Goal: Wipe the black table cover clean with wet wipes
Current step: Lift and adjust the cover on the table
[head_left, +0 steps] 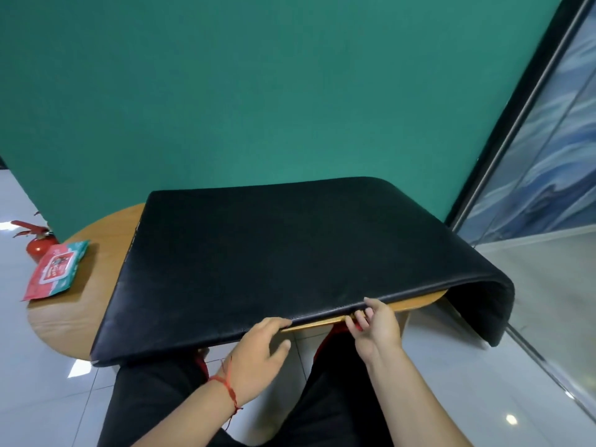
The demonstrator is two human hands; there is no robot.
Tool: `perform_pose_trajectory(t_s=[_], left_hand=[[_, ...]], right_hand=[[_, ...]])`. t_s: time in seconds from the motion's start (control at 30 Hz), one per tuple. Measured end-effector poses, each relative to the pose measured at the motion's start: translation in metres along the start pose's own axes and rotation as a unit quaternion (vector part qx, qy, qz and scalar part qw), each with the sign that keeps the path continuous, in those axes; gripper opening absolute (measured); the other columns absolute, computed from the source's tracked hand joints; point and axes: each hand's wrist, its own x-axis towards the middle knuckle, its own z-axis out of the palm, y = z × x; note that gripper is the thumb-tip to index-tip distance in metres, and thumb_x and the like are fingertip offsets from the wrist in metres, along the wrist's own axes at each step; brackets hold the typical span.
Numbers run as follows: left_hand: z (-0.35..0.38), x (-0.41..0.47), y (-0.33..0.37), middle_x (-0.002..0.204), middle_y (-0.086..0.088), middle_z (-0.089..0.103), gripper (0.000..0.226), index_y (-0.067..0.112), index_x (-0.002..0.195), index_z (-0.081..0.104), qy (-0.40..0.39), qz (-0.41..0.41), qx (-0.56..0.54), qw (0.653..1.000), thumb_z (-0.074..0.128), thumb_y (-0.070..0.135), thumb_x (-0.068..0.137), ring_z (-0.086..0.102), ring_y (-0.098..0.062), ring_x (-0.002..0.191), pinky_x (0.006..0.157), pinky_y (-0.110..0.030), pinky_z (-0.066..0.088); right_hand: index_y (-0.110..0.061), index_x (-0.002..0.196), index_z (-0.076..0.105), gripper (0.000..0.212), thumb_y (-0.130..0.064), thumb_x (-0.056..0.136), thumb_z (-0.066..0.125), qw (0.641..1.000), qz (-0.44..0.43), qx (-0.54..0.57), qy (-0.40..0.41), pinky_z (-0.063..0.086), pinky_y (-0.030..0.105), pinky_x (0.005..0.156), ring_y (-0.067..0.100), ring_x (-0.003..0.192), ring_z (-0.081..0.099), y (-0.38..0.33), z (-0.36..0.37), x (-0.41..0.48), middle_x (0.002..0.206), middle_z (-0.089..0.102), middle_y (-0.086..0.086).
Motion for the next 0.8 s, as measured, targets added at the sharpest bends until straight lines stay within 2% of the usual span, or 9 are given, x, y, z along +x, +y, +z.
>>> perform_pose_trajectory(t_s=[0.1,0.17,0.23,0.3,0.37,0.47,0.57,0.7,0.8], left_hand=[[-0.004,-0.005,0.009,0.116,0.018,0.075,0.018,0.038,0.117,0.073,0.026,-0.148,-0.197,0.969,0.063,0.032,0.103,0.065,0.006,0.111,0.106,-0.025,0.05],[-0.01,-0.002,0.007,0.113,0.003,0.079,0.023,0.025,0.119,0.075,0.023,-0.253,-0.326,0.911,0.061,0.037,0.104,0.074,-0.008,0.105,0.103,-0.035,0.055],[-0.016,0.003,0.007,0.115,-0.005,0.079,0.044,0.014,0.131,0.062,0.007,-0.303,-0.443,0.844,0.061,0.048,0.102,0.076,-0.019,0.108,0.104,-0.041,0.055],[-0.021,0.011,0.017,0.122,-0.011,0.076,0.054,0.034,0.143,0.038,0.011,-0.29,-0.551,0.782,0.063,0.052,0.099,0.073,-0.026,0.115,0.11,-0.048,0.052],[-0.025,0.021,0.036,0.13,-0.012,0.073,0.065,0.05,0.147,0.022,0.028,-0.267,-0.616,0.74,0.065,0.051,0.097,0.07,-0.028,0.12,0.113,-0.05,0.048],[-0.022,0.044,0.067,0.145,-0.009,0.063,0.08,0.034,0.156,0.037,0.017,-0.233,-0.607,0.759,0.073,0.054,0.087,0.07,-0.024,0.121,0.106,-0.048,0.053],[-0.021,0.069,0.108,0.156,-0.008,0.049,0.054,0.033,0.13,0.057,0.04,-0.215,-0.644,0.733,0.082,0.048,0.084,0.073,-0.029,0.114,0.106,-0.055,0.054],[-0.032,0.087,0.145,0.149,-0.018,0.047,0.026,0.013,0.118,0.056,0.115,-0.206,-0.728,0.643,0.071,0.009,0.097,0.068,-0.044,0.11,0.088,-0.057,0.062],[-0.05,0.084,0.153,0.15,-0.02,0.041,0.032,0.013,0.123,0.054,0.107,-0.193,-0.736,0.64,0.066,-0.001,0.097,0.063,-0.044,0.11,0.081,-0.052,0.065]], right_hand=[[-0.009,0.146,0.052,0.053,-0.018,0.097,0.069,0.998,0.018,0.044,-0.033,0.051,0.05,0.106,0.027,0.119,0.061,-0.012,-0.001,0.005,0.127,0.063,0.006],[-0.012,0.14,0.059,0.048,-0.027,0.096,0.073,0.997,0.019,0.051,-0.052,0.054,0.048,0.1,0.024,0.115,0.065,-0.023,0.006,0.006,0.127,0.067,0.006],[-0.016,0.132,0.066,0.044,-0.036,0.094,0.076,0.997,0.004,0.029,-0.076,0.057,0.044,0.09,0.023,0.112,0.069,-0.037,0.018,0.006,0.121,0.074,0.005],[-0.017,0.128,0.068,0.045,-0.043,0.093,0.079,0.997,-0.016,0.007,-0.081,0.059,0.041,0.082,0.021,0.105,0.071,-0.052,0.031,0.008,0.114,0.076,0.005],[-0.016,0.121,0.067,0.041,-0.045,0.094,0.077,0.997,-0.031,-0.022,-0.069,0.059,0.038,0.075,0.016,0.082,0.065,-0.066,0.043,0.008,0.093,0.069,0.003],[-0.018,0.11,0.065,0.028,-0.041,0.096,0.073,0.996,-0.04,-0.06,-0.048,0.057,0.034,0.067,0.012,0.056,0.05,-0.08,0.053,0.005,0.063,0.049,-0.002],[-0.016,0.106,0.063,0.023,-0.036,0.098,0.07,0.993,-0.069,-0.066,-0.066,0.054,0.033,0.067,0.012,0.052,0.045,-0.09,0.055,-0.003,0.058,0.045,-0.002],[-0.018,0.109,0.062,0.029,-0.044,0.098,0.067,0.985,-0.087,-0.097,-0.116,0.054,0.038,0.072,0.015,0.062,0.054,-0.1,0.046,-0.018,0.068,0.053,0.0],[-0.023,0.131,0.059,0.054,-0.056,0.09,0.067,0.989,-0.035,-0.033,-0.138,0.057,0.045,0.079,0.033,0.104,0.071,-0.118,0.029,-0.014,0.116,0.07,0.01]])
